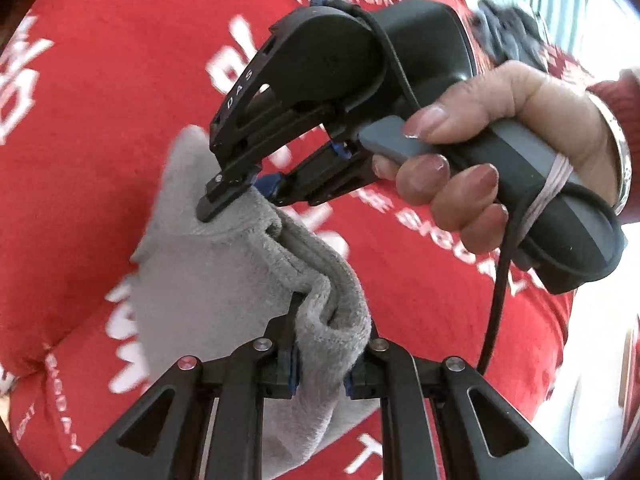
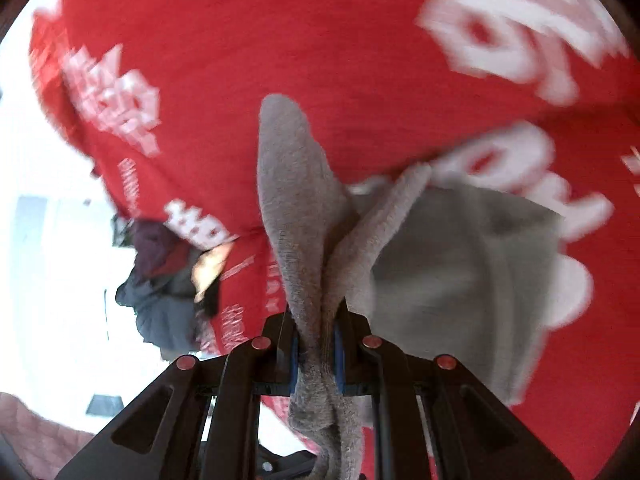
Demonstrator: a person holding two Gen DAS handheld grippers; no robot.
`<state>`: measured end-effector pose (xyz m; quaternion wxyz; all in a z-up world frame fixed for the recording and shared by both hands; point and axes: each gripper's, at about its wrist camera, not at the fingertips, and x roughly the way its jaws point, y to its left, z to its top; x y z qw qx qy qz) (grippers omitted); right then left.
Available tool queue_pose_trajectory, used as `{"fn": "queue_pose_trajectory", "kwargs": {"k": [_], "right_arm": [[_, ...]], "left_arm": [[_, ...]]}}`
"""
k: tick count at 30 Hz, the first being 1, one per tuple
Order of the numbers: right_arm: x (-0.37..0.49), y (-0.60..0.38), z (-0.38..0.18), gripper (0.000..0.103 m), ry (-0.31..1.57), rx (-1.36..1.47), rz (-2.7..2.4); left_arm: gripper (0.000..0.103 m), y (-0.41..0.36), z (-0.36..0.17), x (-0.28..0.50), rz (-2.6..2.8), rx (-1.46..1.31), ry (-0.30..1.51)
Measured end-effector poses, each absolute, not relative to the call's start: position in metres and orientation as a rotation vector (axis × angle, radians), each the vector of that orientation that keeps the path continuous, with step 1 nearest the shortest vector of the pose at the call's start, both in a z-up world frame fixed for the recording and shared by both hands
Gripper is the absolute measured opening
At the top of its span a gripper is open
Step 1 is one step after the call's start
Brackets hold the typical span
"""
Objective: Fold small clothes
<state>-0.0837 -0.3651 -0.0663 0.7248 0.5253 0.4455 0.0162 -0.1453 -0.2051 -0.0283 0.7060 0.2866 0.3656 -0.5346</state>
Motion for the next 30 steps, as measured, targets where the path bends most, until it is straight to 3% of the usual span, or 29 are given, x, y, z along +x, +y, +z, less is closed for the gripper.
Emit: {"fn": "queue_pose_trajectory", "kwargs": {"k": [6,13,14,16,17,24,30], "right_arm": [[-0.119,-0.387,-0.142,0.015,1.046,1.277,-0.092],[-0.120,-0.387,-0.138,0.016,1.054,1.269,-0.093],[-0.116,-0.382,-0.137,0.019,1.065,1.268,-0.099],[-0.108,-0.371,-0.133,0.022,1.105,1.254,-0.130],[-0.109,-0.372,-0.132,0.025,1.120,1.246,-0.146],[-0.135,-0.362,-0.113,0.051,1.172,1.208,-0.246],[-0.178,-0.338,-0.100,0.053,1.109,1.295,-0.239]], "left_arm": [[0.016,-0.230,-0.076,-0.162,-1.185,0.706,0.911],[0.019,-0.232,-0.075,-0.159,-1.174,0.745,0.909],[0.024,-0.227,-0.073,-0.156,-1.165,0.759,0.918],[0.065,-0.216,-0.067,-0.150,-1.136,0.758,0.933],[0.071,-0.210,-0.065,-0.149,-1.124,0.744,0.927],[0.072,-0.166,-0.035,-0.140,-1.113,0.713,0.958],[0.072,-0.123,-0.024,-0.081,-0.990,0.609,1.041]]}}
